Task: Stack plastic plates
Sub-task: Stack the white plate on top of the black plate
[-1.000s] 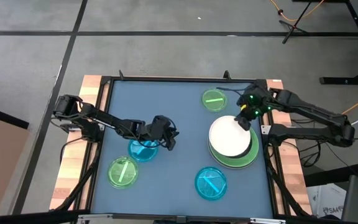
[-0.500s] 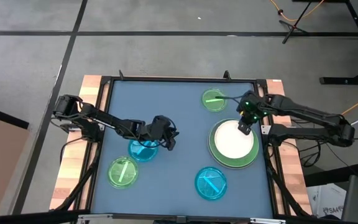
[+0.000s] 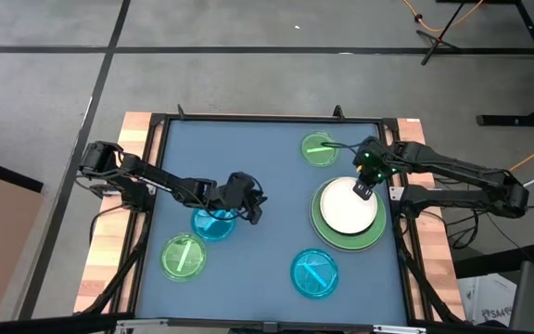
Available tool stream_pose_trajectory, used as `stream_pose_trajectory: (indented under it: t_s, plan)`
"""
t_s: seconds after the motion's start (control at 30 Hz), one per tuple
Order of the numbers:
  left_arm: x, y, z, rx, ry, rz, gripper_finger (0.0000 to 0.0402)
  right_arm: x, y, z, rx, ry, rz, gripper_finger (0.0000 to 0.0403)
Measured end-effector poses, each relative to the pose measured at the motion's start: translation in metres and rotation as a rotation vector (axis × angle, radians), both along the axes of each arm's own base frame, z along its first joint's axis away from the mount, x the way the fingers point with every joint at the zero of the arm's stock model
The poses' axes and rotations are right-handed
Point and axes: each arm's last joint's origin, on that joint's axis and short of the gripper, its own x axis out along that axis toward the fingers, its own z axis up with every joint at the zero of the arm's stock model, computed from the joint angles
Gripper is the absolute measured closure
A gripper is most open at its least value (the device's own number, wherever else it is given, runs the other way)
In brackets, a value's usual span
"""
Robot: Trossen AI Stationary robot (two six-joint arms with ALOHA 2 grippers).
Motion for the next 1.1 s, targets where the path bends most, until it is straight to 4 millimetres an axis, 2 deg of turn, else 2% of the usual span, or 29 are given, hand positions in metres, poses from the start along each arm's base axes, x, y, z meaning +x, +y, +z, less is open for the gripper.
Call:
stream_pose_trajectory:
  t_s: [0.53, 1.0, 1.1]
  plan:
    - [0.0, 0.0, 0.0, 0.0, 0.0, 0.0, 0.0292, 0.015, -0.008, -0.021, 0.066, 0.145, -0.003, 0.0395]
    - [0.0, 0.0, 0.0, 0.0, 0.0, 0.0, 0.0292, 0.016, -0.009, -0.023, 0.073, 0.158, -0.003, 0.0395]
    - [0.0, 0.0, 0.0, 0.0, 0.0, 0.0, 0.0292, 0.016, -0.009, -0.023, 0.073, 0.158, -0.003, 0.0384]
